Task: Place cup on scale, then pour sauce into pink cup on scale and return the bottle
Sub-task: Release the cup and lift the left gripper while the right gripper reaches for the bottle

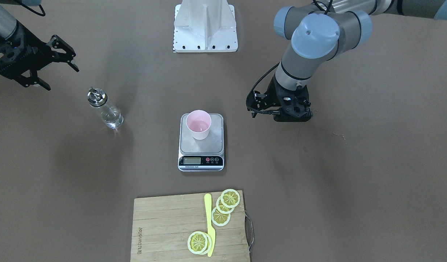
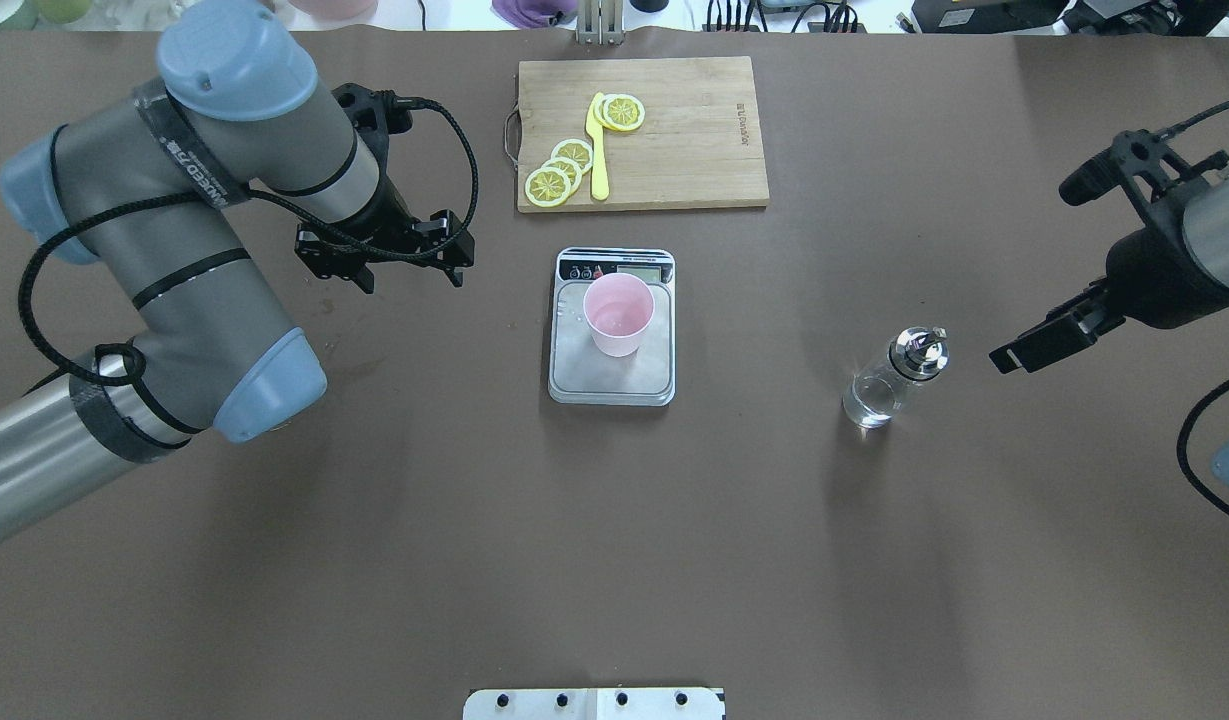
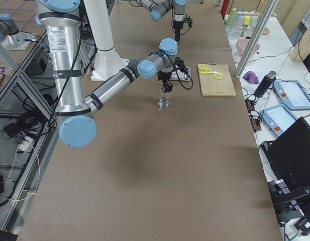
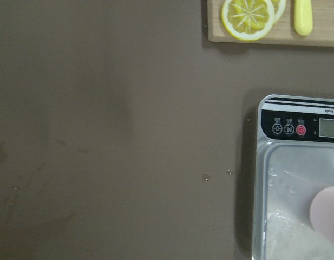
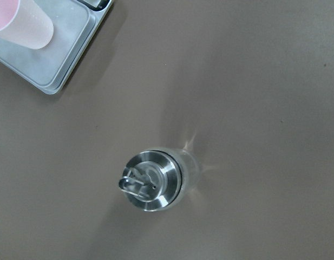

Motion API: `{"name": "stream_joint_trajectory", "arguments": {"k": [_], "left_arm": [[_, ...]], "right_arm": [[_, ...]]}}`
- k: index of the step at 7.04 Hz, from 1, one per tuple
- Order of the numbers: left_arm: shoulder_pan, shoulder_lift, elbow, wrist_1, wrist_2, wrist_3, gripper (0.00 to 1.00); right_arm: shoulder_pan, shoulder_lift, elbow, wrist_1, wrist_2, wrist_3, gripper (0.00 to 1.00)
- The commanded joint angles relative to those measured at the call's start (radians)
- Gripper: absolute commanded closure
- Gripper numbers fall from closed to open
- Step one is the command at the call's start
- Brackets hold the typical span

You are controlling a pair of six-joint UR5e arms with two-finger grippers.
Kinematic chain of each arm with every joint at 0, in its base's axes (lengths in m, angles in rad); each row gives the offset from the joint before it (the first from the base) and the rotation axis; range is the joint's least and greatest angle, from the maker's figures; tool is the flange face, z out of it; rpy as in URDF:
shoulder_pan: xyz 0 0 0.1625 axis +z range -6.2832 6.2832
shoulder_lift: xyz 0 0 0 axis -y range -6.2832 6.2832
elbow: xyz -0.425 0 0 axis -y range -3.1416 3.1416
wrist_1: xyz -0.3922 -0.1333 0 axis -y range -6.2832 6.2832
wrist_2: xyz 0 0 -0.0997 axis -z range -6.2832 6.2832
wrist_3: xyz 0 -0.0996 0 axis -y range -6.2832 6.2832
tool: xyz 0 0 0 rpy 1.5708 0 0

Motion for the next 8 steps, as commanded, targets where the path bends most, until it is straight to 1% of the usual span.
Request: {"name": "stream_joint_trajectory", "arguments": {"k": [1,2,3,4,5,6,7,8], "left_arm": [[-0.03,0.029,-0.033,0.006,0.0,0.003,0.03],[-0.037,0.04,-0.039,0.006,0.0,0.003,0.03],[-0.039,0.04,-0.04,0.015,0.001,0.003,0.03],[-0.039,0.037,-0.041,0.037,0.001,0.003,0.03],[-0.039,0.036,-0.049,0.04,0.001,0.003,0.03],[-0.039,0.037,-0.049,0.04,0.001,0.003,0.03],[-0.04,0.037,-0.05,0.04,0.001,0.003,0.03],[-0.04,0.037,-0.053,0.04,0.001,0.003,0.03]], "right_arm": [[-0.016,-0.09,-0.121,0.461,-0.039,0.126,0.07],[-0.016,-0.091,-0.235,0.707,-0.04,0.212,0.1],[-0.039,-0.076,-0.416,1.017,-0.089,0.243,0.18],[-0.056,-0.035,-0.549,1.224,-0.133,0.331,0.18],[-0.062,0.011,-0.57,1.253,-0.15,0.382,0.17],[-0.062,0.016,-0.558,1.266,-0.164,0.377,0.16],[-0.079,0.015,-0.567,1.328,-0.21,0.365,0.07],[-0.108,0.003,-0.582,1.42,-0.248,0.357,0.09]]}}
